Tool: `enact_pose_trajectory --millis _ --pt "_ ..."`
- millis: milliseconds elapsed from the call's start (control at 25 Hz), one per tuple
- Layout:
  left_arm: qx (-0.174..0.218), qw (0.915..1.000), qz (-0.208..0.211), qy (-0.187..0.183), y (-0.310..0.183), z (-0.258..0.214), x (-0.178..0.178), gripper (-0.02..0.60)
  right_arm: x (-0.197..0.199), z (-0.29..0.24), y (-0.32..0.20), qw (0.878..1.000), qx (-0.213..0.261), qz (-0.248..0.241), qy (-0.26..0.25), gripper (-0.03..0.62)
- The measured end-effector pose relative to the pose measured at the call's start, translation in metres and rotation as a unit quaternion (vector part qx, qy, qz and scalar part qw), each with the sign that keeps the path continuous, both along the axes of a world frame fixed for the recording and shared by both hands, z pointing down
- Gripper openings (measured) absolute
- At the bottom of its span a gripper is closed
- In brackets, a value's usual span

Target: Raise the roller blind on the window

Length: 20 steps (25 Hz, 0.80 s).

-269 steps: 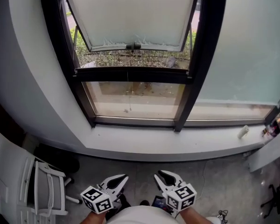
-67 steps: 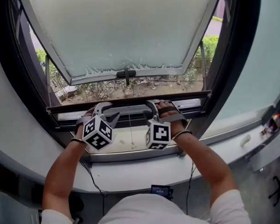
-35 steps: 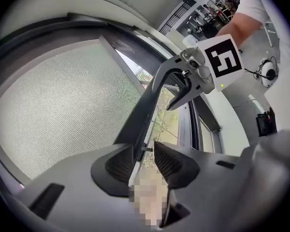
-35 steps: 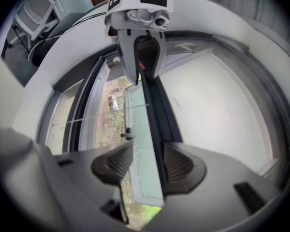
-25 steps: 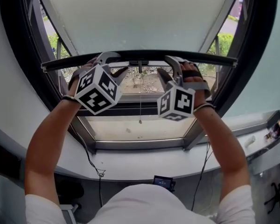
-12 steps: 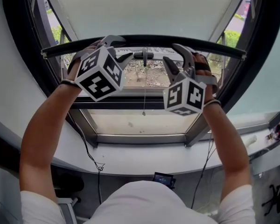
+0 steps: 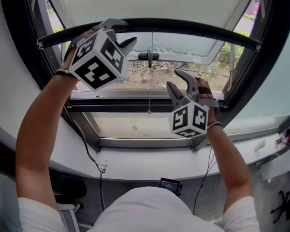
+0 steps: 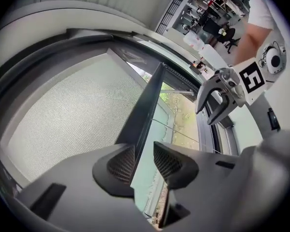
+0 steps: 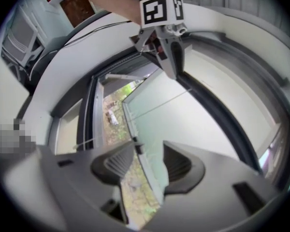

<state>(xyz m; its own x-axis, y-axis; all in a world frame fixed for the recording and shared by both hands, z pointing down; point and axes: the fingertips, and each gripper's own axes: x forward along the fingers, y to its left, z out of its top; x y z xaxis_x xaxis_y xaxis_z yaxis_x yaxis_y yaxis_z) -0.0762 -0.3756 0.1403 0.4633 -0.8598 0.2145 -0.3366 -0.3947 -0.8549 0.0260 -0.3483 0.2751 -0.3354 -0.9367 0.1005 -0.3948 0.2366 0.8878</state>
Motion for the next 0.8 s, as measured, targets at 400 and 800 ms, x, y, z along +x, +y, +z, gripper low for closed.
enact_pose_trajectory --millis 400,800 --pt "-0.003 0.999 -0.011 -0.044 -0.001 -0.016 0.001 0.11 -0.01 0.044 0.007 0.997 -0.066 -0.017 -0.029 0.193" --pt "0.028 0.9983 -0.009 -0.05 0.003 -0.04 0.002 0.11 -0.038 0.113 0.014 0.978 -0.192 -0.046 -0.065 0.193"
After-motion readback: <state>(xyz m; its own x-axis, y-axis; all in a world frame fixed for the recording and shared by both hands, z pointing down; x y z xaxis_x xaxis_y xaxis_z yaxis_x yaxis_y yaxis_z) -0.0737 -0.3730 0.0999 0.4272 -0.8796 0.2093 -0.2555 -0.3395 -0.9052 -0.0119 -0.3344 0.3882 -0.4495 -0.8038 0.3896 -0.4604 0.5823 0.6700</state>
